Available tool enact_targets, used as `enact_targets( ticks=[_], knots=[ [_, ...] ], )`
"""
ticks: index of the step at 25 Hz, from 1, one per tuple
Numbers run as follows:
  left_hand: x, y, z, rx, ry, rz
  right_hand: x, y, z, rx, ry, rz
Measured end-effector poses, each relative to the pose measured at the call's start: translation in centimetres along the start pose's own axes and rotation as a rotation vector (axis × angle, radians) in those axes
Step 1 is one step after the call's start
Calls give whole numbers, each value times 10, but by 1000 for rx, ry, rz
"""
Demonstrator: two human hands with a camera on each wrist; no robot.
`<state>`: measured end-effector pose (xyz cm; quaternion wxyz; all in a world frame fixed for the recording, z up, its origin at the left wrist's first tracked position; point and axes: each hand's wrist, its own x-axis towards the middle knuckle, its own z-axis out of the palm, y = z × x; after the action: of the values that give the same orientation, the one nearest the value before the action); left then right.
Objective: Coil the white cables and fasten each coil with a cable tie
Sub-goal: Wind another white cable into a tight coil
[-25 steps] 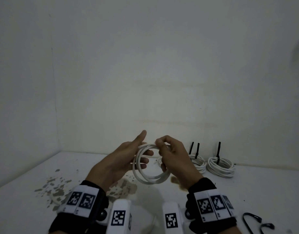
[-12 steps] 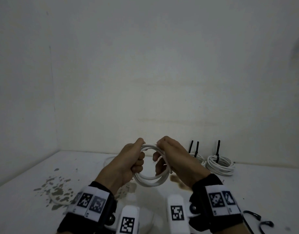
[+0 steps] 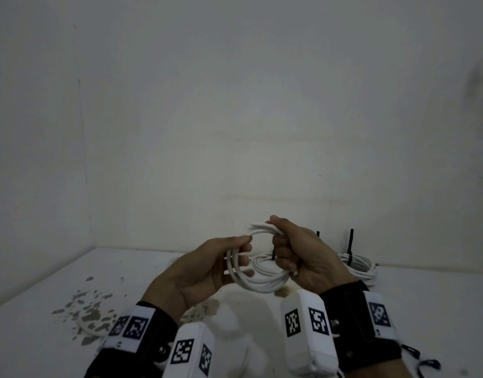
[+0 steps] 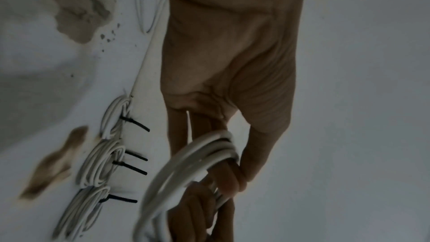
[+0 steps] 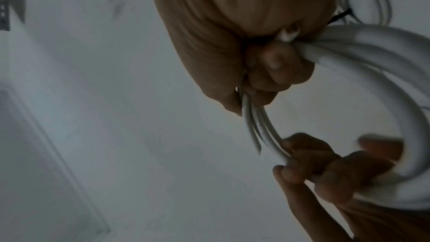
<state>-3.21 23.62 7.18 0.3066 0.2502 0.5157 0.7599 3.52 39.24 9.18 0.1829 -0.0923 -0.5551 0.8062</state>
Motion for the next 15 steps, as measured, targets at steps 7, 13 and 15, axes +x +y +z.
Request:
enact_targets(
  ticks=[7, 13, 15],
  knots=[
    [6, -20, 28, -312, 69, 93, -1, 1, 2, -8, 121, -89],
    [6, -2, 15, -324, 72, -56, -5, 3, 0, -136, 3, -63],
    [8, -2, 10, -279, 117, -59, -6, 3, 1, -137, -61, -66]
  ],
)
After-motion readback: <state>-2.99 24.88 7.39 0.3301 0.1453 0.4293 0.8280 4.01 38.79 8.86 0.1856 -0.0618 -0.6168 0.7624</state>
